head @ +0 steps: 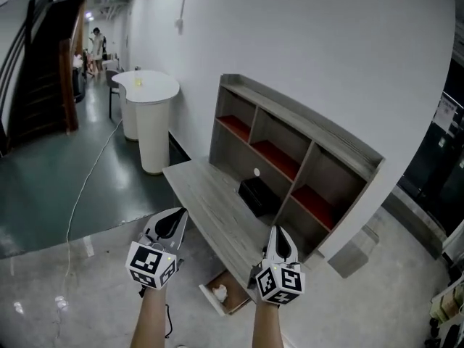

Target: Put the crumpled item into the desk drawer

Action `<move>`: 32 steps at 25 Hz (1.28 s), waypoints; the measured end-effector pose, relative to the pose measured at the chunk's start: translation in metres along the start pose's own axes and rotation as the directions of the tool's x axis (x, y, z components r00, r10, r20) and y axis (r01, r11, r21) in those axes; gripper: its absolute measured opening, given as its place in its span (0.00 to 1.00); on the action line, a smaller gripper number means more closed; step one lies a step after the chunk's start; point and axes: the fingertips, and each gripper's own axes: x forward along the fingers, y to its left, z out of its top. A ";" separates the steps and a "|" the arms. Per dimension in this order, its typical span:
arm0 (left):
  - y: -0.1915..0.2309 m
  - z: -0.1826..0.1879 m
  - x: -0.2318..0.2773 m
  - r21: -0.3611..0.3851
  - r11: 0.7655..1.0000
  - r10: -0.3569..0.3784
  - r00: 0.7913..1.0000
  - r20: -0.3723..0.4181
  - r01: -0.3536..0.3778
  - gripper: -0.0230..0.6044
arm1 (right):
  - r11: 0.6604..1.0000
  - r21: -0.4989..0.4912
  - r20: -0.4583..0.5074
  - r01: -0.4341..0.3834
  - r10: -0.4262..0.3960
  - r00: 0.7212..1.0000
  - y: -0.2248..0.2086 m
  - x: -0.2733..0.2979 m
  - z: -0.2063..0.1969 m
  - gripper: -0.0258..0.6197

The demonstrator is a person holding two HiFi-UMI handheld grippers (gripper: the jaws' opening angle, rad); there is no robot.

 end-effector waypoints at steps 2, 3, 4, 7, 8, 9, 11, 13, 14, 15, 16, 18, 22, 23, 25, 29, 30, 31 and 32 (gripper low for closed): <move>-0.004 0.009 -0.006 0.005 1.000 -0.003 1.000 0.014 0.003 0.04 | 1.000 -0.007 0.012 -0.001 0.001 1.000 0.002 -0.009 0.008 0.06; -0.006 0.011 -0.008 0.008 1.000 -0.005 1.000 0.015 0.005 0.04 | 1.000 -0.009 0.015 -0.002 0.002 1.000 0.002 -0.013 0.009 0.06; -0.008 0.011 -0.011 0.012 1.000 -0.008 1.000 0.013 0.008 0.04 | 1.000 -0.010 0.015 -0.002 0.002 1.000 0.003 -0.017 0.009 0.06; -0.015 0.011 -0.017 0.015 1.000 -0.011 1.000 0.010 0.011 0.04 | 1.000 -0.013 0.004 0.001 -0.001 1.000 0.003 -0.029 0.006 0.06; -0.017 0.012 -0.019 0.016 1.000 -0.012 1.000 0.008 0.012 0.04 | 1.000 -0.014 -0.002 0.003 -0.003 1.000 0.003 -0.032 0.004 0.06; -0.019 0.012 -0.021 0.019 1.000 -0.014 1.000 0.006 0.014 0.04 | 1.000 -0.015 -0.007 0.006 -0.006 1.000 0.002 -0.036 0.003 0.06; -0.022 0.013 -0.024 0.024 1.000 -0.019 1.000 0.002 0.019 0.04 | 1.000 -0.016 -0.019 0.014 -0.014 1.000 0.001 -0.041 0.000 0.06; -0.025 0.012 -0.025 0.024 0.999 -0.021 1.000 0.000 0.021 0.04 | 1.000 -0.013 -0.022 0.014 -0.014 1.000 -0.001 -0.045 0.000 0.06; -0.025 0.012 -0.026 0.023 1.000 -0.021 1.000 -0.002 0.021 0.04 | 1.000 -0.010 -0.021 0.012 -0.012 1.000 -0.001 -0.046 0.000 0.06; -0.026 0.012 -0.026 0.022 1.000 -0.021 1.000 -0.003 0.021 0.04 | 1.000 -0.008 -0.021 0.010 -0.010 1.000 -0.001 -0.046 0.000 0.06; -0.026 0.011 -0.027 0.021 1.000 -0.021 1.000 -0.004 0.022 0.04 | 1.000 -0.008 -0.021 0.009 -0.009 1.000 -0.001 -0.047 0.001 0.06; -0.028 0.010 -0.027 0.018 1.000 -0.024 1.000 -0.006 0.025 0.04 | 1.000 -0.010 -0.023 0.007 -0.007 1.000 -0.001 -0.048 0.001 0.06; -0.031 0.006 -0.027 0.015 0.999 -0.032 0.999 -0.011 0.032 0.04 | 1.000 -0.008 -0.029 0.003 -0.004 1.000 -0.001 -0.049 -0.003 0.06; -0.032 0.004 -0.027 0.014 0.999 -0.033 0.999 -0.013 0.033 0.04 | 1.000 -0.008 -0.030 0.002 -0.003 1.000 -0.001 -0.049 -0.003 0.06; -0.032 0.002 -0.028 0.011 0.999 -0.032 0.999 -0.017 0.032 0.04 | 1.000 -0.008 -0.032 -0.001 0.000 0.999 -0.001 -0.049 -0.004 0.06; -0.030 0.000 -0.026 0.008 1.000 -0.029 0.999 -0.022 0.029 0.04 | 1.000 -0.009 -0.035 -0.007 0.006 0.999 0.000 -0.046 -0.004 0.06; -0.030 0.000 -0.025 0.008 1.000 -0.029 0.999 -0.023 0.029 0.04 | 1.000 -0.010 -0.036 -0.008 0.007 0.999 0.000 -0.045 -0.004 0.06; -0.031 -0.001 -0.025 0.007 1.000 -0.029 0.999 -0.024 0.029 0.04 | 1.000 -0.011 -0.037 -0.009 0.008 0.999 0.000 -0.045 -0.005 0.06; -0.031 -0.002 -0.025 0.007 1.000 -0.028 0.999 -0.025 0.028 0.04 | 1.000 -0.010 -0.037 -0.010 0.009 0.999 0.000 -0.045 -0.006 0.06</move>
